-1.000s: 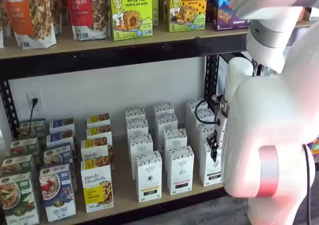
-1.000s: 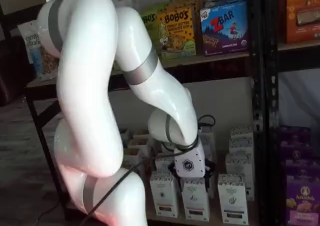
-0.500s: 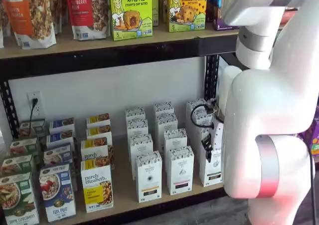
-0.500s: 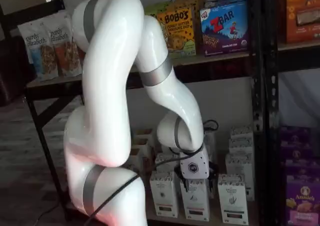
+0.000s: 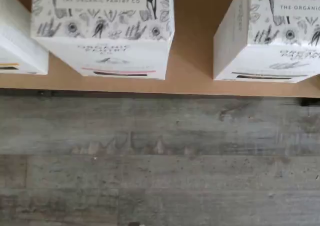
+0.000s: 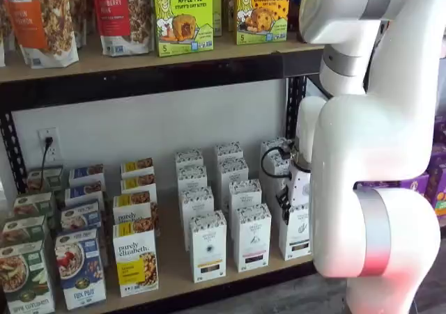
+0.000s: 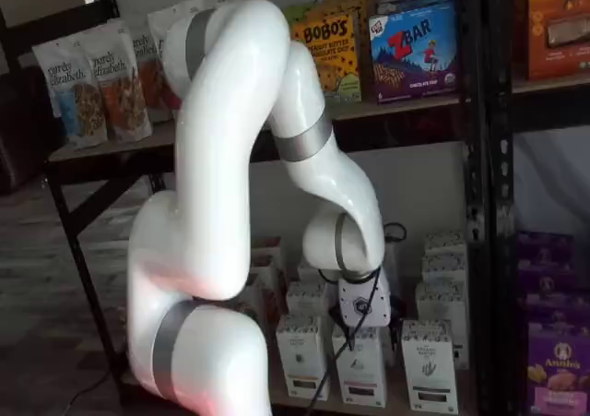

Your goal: Pick up the white box with a green strip in the middle, on the bottom shelf, the sixth box from the left

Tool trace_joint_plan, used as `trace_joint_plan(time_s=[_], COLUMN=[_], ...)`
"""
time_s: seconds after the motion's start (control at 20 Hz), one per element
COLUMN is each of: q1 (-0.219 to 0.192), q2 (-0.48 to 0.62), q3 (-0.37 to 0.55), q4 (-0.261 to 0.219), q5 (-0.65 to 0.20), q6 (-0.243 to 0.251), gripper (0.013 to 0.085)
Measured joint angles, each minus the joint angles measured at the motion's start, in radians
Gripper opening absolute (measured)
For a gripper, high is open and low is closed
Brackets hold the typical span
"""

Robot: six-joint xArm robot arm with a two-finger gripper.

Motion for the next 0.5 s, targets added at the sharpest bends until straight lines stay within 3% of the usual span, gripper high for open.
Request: trace_joint_plan(time_s=[0.1, 0.25, 0.5], q1=[-0.001, -0.003, -0.031], q2=[0.036, 0.102, 0.196], q3=[-0.038, -0.109, -0.213], q4=[-0.012, 0.025, 0.032], q5=[0.005, 0.007, 0.012], q6=[0.011, -0.028, -0.062], gripper=[0.0850, 0.0850, 0.0850])
